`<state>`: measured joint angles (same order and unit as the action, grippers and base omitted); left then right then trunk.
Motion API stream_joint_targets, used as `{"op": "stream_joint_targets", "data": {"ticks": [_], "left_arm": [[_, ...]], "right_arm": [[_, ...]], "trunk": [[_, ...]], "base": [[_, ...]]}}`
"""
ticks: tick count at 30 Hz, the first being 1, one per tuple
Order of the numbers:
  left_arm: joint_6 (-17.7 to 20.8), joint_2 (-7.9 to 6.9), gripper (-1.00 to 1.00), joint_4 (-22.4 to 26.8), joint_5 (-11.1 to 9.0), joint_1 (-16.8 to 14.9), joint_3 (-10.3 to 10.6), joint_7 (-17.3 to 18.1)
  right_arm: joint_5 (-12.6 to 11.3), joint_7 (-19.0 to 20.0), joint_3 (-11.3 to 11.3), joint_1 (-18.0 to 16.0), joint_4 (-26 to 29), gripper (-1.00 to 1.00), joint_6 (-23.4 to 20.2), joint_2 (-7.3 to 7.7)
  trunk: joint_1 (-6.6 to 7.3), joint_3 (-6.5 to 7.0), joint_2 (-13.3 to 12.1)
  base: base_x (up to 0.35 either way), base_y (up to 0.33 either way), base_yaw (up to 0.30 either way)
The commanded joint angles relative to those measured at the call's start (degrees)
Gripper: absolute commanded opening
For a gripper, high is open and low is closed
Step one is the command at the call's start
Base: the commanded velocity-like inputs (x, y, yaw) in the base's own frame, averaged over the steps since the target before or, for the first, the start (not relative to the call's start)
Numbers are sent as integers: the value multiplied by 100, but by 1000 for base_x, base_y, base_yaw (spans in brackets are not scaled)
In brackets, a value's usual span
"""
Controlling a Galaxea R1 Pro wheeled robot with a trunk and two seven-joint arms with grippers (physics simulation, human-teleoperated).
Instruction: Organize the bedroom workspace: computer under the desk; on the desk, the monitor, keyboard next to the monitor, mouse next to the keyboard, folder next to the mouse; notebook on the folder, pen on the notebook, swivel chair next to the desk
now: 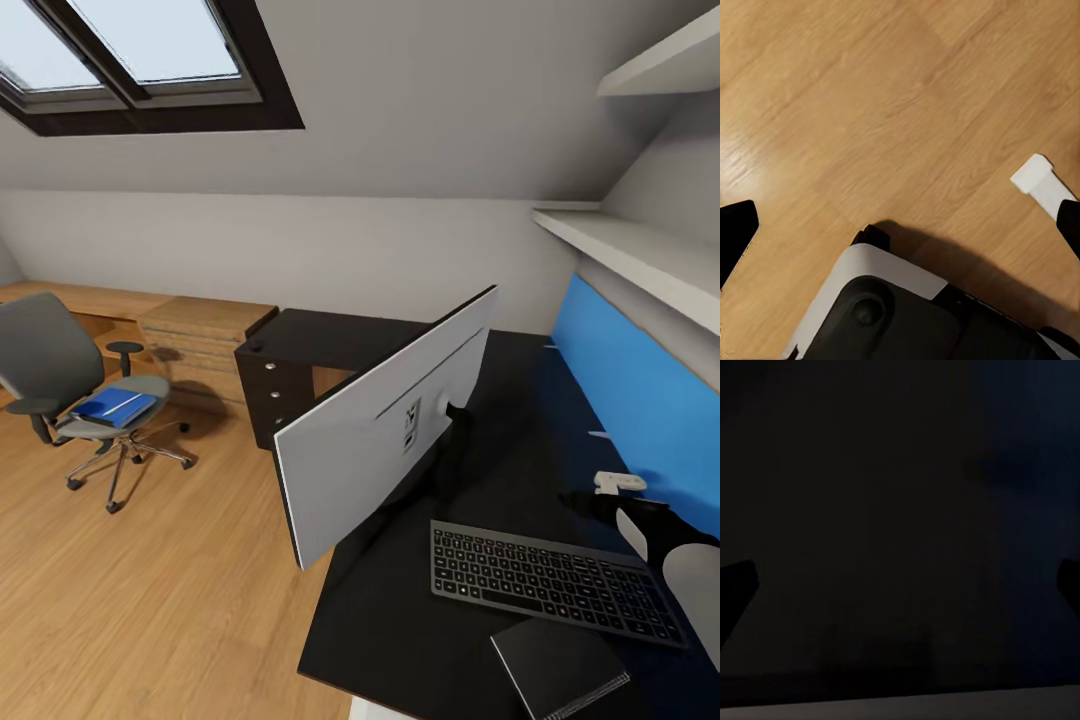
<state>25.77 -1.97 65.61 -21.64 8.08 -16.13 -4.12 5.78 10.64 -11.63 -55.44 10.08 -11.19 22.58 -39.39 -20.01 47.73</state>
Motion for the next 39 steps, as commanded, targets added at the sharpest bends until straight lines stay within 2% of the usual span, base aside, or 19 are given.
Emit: {"op": "stream_joint_targets", "data": {"ticks": [1, 2, 3, 11, 14, 39], "left_arm": [[-72, -2, 100, -48, -55, 1, 6, -42], [-167, -1, 100, -98, -51, 1, 5, -41], [-662, 3, 100, -268, -36, 1, 7, -36], [-811, 4, 100, -302, -33, 1, 5, -44], [-1009, 4, 100, -311, -33, 1, -3, -37], [-1031, -4, 100, -312, -33, 1, -4, -45]], "right_arm": [[59, 33, -51, -2, 13, 100, -32, -1], [58, 33, -52, -2, 14, 100, -34, -1], [48, 35, -107, -2, 24, 100, -40, -7], [46, 35, -132, -2, 29, 100, -44, -8], [46, 34, -129, -2, 29, 100, -106, -20], [52, 34, -129, -2, 29, 100, -117, -15]], "trunk": [[-1, -6, 5], [-1, -6, 5], [-1, -6, 5], [-1, -6, 5], [-1, -6, 5], [-550, -455, 1008]], "base": [[0, 0, 0], [0, 0, 0], [0, 0, 0], [0, 0, 0], [0, 0, 0], [0, 0, 0]]}}
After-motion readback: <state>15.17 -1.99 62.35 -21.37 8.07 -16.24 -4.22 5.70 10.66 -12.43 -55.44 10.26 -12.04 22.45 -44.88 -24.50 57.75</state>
